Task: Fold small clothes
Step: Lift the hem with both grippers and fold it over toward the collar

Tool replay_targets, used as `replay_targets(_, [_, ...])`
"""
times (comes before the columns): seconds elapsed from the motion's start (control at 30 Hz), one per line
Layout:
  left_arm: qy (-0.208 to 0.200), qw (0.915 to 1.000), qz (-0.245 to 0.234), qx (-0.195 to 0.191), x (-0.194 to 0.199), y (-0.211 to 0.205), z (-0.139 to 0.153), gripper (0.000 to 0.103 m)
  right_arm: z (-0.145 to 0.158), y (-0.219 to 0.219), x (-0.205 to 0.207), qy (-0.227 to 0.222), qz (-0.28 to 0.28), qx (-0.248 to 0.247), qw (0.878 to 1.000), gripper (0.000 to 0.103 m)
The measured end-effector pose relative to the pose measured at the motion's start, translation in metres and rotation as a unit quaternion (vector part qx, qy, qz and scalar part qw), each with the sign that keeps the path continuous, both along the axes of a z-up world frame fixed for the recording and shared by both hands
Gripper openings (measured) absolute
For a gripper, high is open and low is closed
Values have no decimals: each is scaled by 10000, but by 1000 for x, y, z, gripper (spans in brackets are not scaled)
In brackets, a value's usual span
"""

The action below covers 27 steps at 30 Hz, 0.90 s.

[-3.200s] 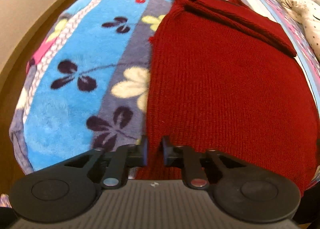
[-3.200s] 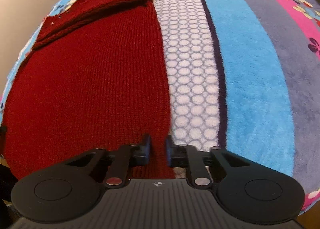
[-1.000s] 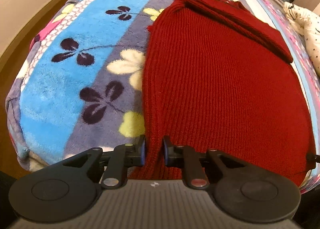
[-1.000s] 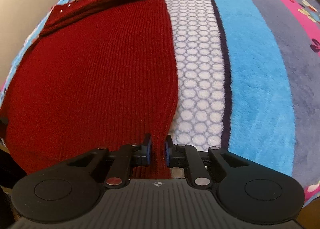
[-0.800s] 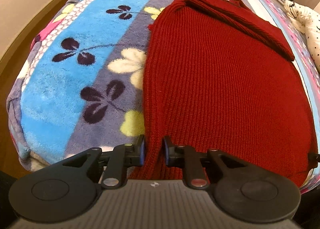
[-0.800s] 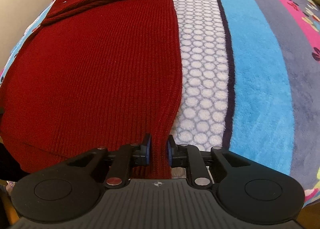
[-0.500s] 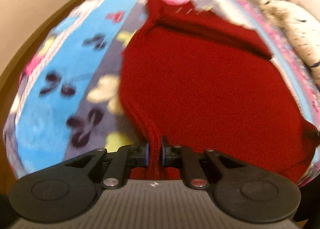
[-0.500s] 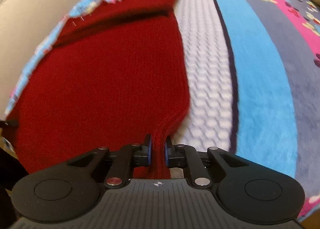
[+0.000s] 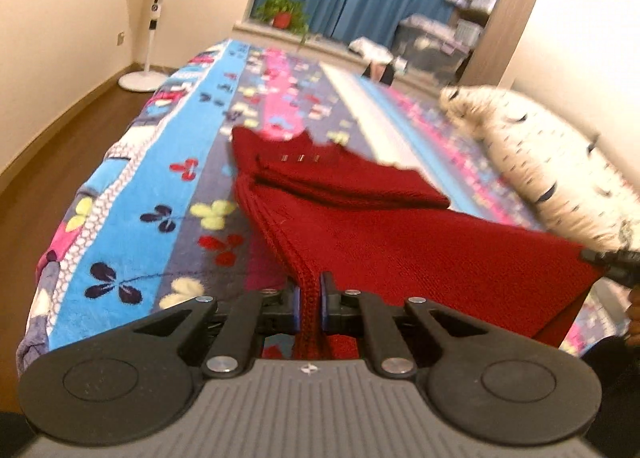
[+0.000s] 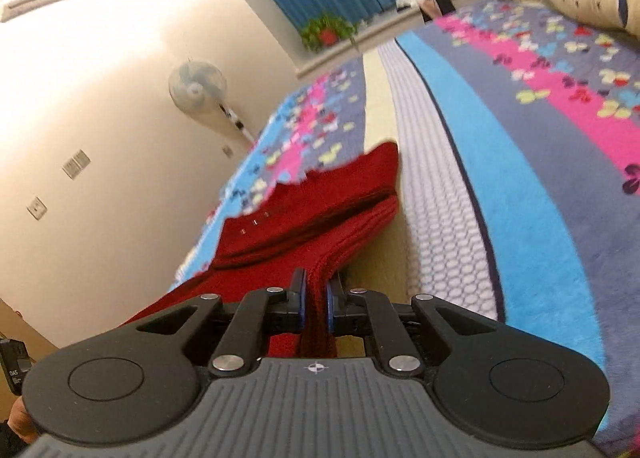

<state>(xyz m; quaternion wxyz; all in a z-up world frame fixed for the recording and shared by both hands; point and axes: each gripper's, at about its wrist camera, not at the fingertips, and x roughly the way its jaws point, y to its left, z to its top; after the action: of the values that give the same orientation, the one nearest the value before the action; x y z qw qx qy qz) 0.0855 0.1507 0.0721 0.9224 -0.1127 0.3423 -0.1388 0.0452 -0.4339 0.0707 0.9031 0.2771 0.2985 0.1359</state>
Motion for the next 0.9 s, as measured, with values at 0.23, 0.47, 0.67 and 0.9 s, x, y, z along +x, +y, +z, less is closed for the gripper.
replay_targets(0.23, [-587, 9949, -564, -597, -63, 23, 73, 9, 50, -25, -72, -679, 208, 25, 9975, 9])
replay_targets(0.47, [93, 9961, -138, -864, -20, 43, 43, 9, 36, -48, -45, -371, 24, 281, 9989, 9])
replay_targets(0.67, [719, 9952, 240, -615, 99, 42, -15, 9, -23, -48, 75, 699, -250, 84, 9972, 9])
replay_targets(0.9, [1491, 9872, 466, -310, 203, 39, -99, 10, -99, -33, 180, 1674, -561, -134, 9842, 9])
